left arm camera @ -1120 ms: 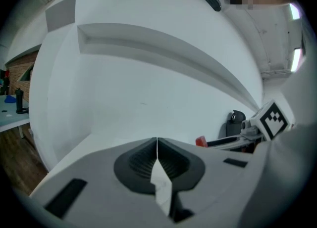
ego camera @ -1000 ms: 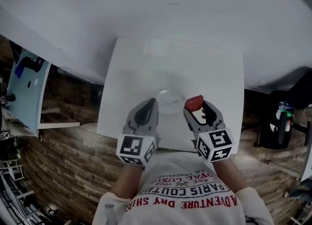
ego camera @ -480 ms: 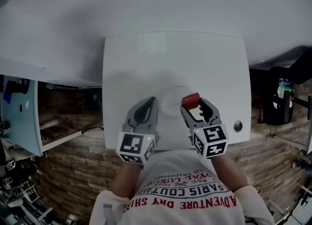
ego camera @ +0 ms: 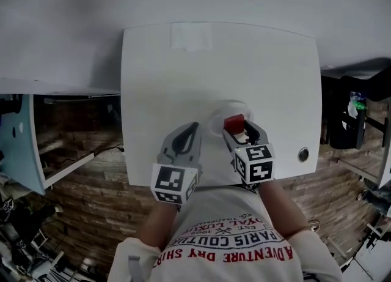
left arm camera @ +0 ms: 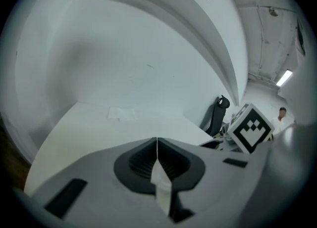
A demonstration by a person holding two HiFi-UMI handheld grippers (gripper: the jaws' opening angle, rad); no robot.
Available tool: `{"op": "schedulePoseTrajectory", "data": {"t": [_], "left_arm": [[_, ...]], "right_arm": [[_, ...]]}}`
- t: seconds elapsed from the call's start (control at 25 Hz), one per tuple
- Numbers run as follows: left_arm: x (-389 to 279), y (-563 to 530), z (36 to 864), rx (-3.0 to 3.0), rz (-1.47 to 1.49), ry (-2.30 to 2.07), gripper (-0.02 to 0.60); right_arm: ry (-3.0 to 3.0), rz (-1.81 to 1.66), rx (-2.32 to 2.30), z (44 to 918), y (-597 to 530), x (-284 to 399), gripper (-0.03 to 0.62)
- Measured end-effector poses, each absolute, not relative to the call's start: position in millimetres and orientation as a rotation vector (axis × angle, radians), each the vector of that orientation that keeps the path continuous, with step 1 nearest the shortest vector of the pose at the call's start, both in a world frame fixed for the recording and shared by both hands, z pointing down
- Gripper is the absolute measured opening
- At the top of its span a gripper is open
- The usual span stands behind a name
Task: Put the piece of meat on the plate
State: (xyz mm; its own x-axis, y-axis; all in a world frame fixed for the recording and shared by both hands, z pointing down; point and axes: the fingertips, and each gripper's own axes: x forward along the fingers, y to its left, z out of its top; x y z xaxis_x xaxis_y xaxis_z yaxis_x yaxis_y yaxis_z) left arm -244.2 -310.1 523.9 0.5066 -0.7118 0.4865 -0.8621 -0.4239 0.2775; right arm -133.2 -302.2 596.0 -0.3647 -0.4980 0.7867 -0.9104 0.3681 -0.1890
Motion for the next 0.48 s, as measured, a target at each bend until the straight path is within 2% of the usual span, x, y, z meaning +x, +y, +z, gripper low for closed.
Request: {"op": "schedulePoseTrajectory", "data": {"t": [0.48], "left_arm": [[-252.3,-303.0,561.3,2.183,0.424,-1.259,0.009]], "right_arm": [[-1.882,0.821,1.142,639.4,-310.4,-140.9,0.279]]}}
